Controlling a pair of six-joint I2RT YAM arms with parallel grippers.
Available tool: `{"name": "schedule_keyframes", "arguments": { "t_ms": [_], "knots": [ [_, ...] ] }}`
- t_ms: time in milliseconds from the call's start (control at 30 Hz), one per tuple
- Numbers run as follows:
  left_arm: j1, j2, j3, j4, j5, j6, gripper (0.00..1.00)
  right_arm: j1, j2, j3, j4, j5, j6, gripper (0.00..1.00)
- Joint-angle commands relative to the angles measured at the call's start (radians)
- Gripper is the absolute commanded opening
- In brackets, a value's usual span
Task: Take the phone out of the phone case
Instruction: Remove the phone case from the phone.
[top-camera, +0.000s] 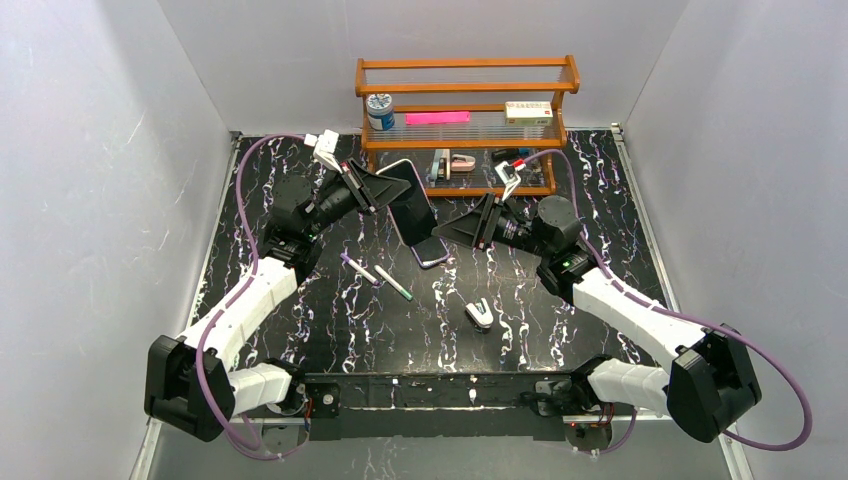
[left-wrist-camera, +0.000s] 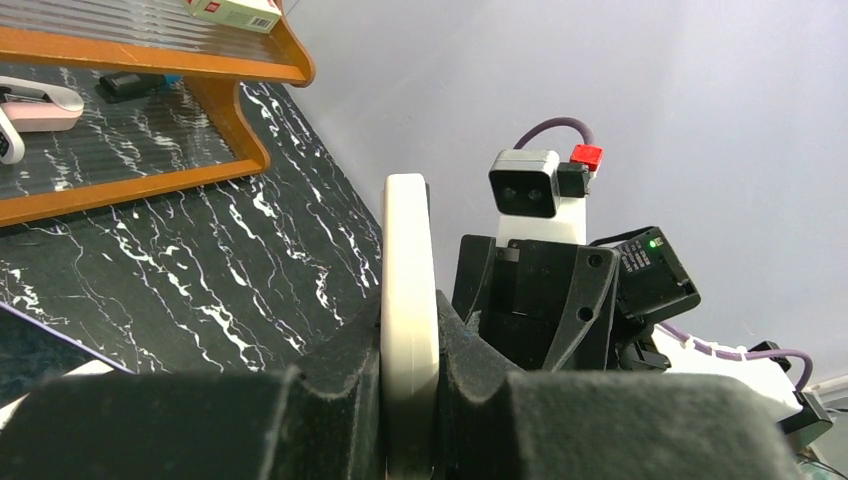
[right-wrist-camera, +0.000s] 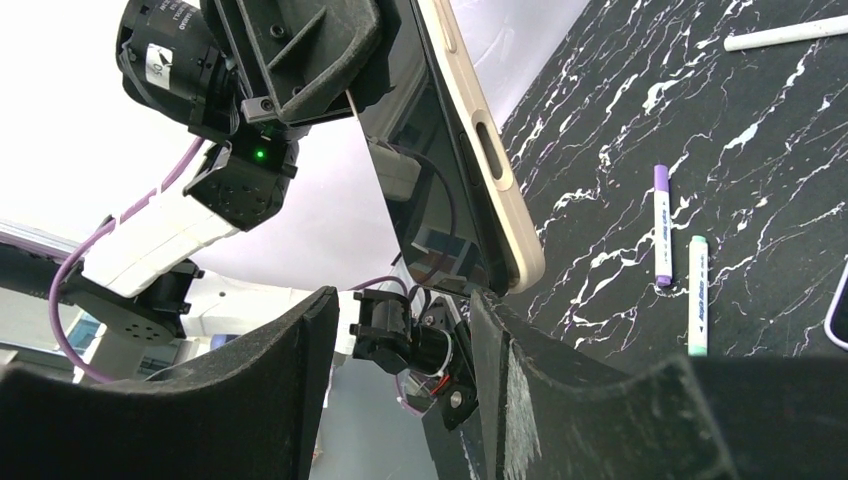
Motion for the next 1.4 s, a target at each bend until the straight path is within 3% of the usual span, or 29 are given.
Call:
{"name": "schedule_keyframes", "arguments": {
  "t_ms": [0,600,1367],
  "knots": [
    [-0.004,-0.041,0.031,0.094,0.028,-0.044,0.00,0.007,0.002,0.002,0.085,0.001,0.015,0.59],
    [-0.004,-0.058,0.019,0.101,0.020,-0.041,0.00,0.005,-0.074,-0.018,-0.023,0.095,-0.033,0.62],
    [-0.053,-0.034,0.006,0.165,0.020,-0.110,0.00,0.006,0.027,-0.006,0.227,-0.028,0.089,0.49]
  ]
}}
